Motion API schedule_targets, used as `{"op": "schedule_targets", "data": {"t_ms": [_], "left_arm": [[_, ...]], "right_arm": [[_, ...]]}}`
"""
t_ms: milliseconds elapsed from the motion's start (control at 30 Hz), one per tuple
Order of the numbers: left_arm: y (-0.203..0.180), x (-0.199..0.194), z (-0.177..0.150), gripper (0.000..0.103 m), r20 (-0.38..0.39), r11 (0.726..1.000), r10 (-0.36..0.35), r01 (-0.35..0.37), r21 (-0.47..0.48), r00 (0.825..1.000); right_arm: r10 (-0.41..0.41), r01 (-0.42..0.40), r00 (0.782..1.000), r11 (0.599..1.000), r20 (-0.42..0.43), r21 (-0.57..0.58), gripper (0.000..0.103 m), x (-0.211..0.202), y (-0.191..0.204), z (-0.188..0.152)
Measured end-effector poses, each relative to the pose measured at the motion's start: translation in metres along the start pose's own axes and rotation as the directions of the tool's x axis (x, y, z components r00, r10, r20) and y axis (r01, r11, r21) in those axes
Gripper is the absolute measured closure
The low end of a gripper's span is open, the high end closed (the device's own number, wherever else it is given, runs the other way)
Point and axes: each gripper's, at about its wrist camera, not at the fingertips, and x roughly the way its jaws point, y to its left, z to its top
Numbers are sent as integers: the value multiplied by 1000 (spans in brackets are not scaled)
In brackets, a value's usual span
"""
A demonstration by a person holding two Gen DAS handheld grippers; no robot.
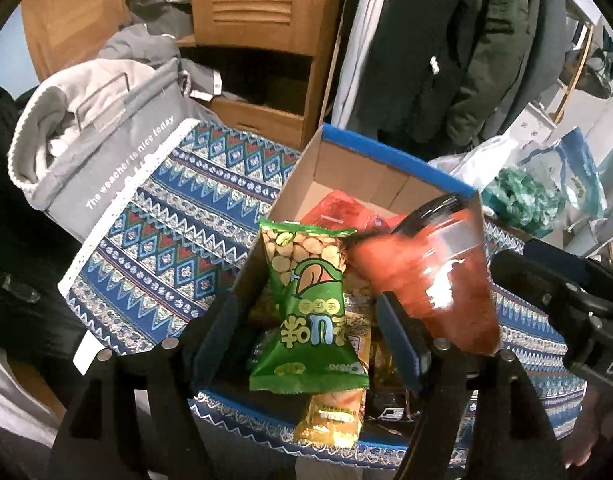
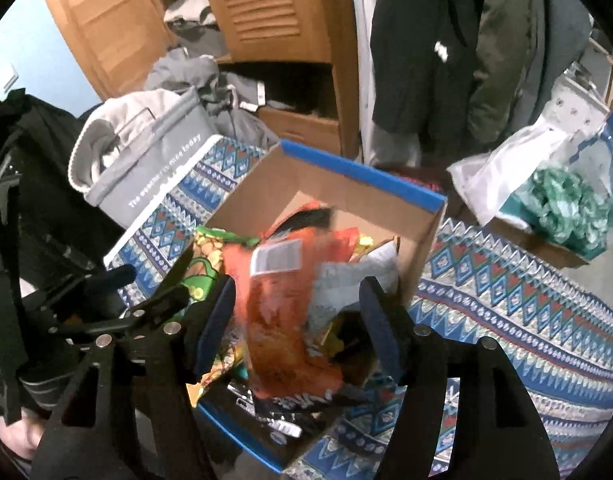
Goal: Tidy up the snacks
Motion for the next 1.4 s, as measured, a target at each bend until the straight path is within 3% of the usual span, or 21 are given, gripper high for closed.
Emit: {"op": "schedule_targets", "data": {"t_ms": [133,433,600,1033,1400], "left_arm": [[0,-18,1,25,36,1000,-14,14,-11,999],[-14,-48,-3,24,80,999,-36,34,31,996],[-19,-61,-6,21,121,999,-12,6,51,993],[-30,-85,-10,15,159,998,-22,12,63,987],[-37,-84,-13,15,137,997,-13,3,74,990]], "right_arm": [[-19,20,999,1000,31,-11,33,-15,1,-1],[-15,15,997,1000,71,-8,32,-38,-2,-6],[-23,23,996,1000,92,-6,28,-52,-7,-10],[9,-12,993,1000,116,23,26,-76,-19,-23],[9,-14,993,999,120,34,26,-81,-25,-27]]}}
